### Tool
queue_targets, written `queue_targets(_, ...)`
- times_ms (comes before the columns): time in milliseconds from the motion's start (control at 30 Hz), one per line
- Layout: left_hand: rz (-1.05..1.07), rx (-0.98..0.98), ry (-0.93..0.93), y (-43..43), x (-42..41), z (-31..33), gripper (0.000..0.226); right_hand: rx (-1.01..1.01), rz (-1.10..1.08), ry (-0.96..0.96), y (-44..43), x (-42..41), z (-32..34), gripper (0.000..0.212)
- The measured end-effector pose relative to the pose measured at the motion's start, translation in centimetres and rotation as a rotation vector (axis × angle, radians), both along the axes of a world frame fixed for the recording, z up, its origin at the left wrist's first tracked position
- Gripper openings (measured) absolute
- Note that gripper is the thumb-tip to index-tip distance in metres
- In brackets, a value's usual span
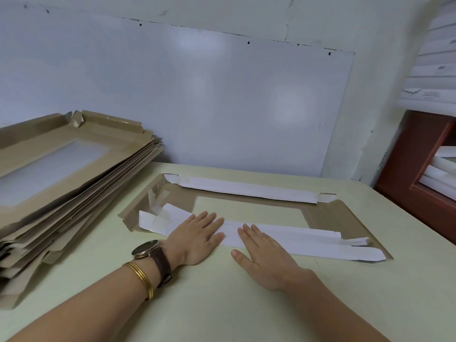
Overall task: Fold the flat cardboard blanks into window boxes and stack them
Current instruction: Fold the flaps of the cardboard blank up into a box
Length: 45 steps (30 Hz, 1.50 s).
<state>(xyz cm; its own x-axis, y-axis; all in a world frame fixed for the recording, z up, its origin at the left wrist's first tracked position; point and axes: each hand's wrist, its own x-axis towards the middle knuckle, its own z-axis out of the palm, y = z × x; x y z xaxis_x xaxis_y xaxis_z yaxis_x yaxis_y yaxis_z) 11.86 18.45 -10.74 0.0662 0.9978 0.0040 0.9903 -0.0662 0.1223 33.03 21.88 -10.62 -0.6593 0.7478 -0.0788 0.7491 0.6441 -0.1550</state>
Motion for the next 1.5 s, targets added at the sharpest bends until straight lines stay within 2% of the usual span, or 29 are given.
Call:
queue_targets(167, 0.157, 0.282, 0.053, -0.8, -3.1, 1.4, 0.056, -0.01, -0.003, -0.004, 0.2, 0.4, -0.1, 0.073)
queue_targets(267, 0.329, 0.397, -0.121, -1.7, -5.3, 2.8, 0.049, -0.01, -0.001, -0.009, 0.2, 0.4, -0.2, 0.073)
queue_targets(300, 0.373, 0.434, -0.125, -2.0, -5.9, 3.2, 0.048, -0.01, -0.001, -0.011, 0.2, 0.4, -0.2, 0.074)
queue_targets(400, 0.421, 0.533, -0.011, -2.7, -7.2, 4.3, 0.055, -0.009, 0.0, -0.009, 0.2, 0.4, -0.1, 0.073)
queue_targets(500, 0.461, 0.441, 0.015, -3.0, -8.3, 4.4, 0.054, -0.005, 0.002, -0.006, 0.1, 0.4, -0.1, 0.073)
queue_targets(567, 0.499, 0.453, -0.001, -3.1, -9.1, 3.8, 0.046, -0.006, 0.001, -0.01, 0.1, 0.3, -0.2, 0.073)
queue_targets(700, 0.429, 0.533, -0.293, -3.4, -9.6, 2.9, 0.035, -0.006, 0.002, -0.017, 0.2, 0.2, -0.1, 0.073)
queue_targets(833, 0.326, 0.494, -0.388, -3.4, -10.1, 2.9, 0.038, -0.009, 0.0, -0.025, 0.1, 0.2, 0.0, 0.073)
queue_targets(1067, 0.245, 0.402, -0.144, -3.0, -11.5, 3.1, 0.059, -0.007, 0.0, -0.026, 0.0, 0.4, 0.1, 0.072)
queue_targets(1200, 0.278, 0.353, -0.058, -3.1, -11.2, 3.3, 0.057, -0.008, 0.001, -0.035, 0.1, 0.4, 0.1, 0.073)
queue_targets(1300, 0.309, 0.413, 0.249, -2.9, -9.7, 3.3, 0.054, -0.007, 0.002, -0.045, 0.1, 0.3, 0.0, 0.073)
queue_targets(1333, 0.258, 0.44, 0.267, -2.7, -8.6, 3.2, 0.054, -0.009, 0.001, -0.046, 0.2, 0.3, 0.0, 0.073)
queue_targets(1400, 0.07, 0.398, 0.113, -2.5, -5.8, 3.0, 0.056, -0.018, 0.0, -0.044, 0.2, 0.3, 0.0, 0.074)
queue_targets(1467, -0.043, 0.211, -0.061, -1.9, -2.8, 2.3, 0.06, -0.027, -0.001, -0.034, 0.2, 0.3, 0.0, 0.074)
queue_targets(1500, -0.054, 0.097, -0.076, -1.5, -1.5, 1.8, 0.061, -0.03, -0.003, -0.026, 0.3, 0.3, 0.0, 0.074)
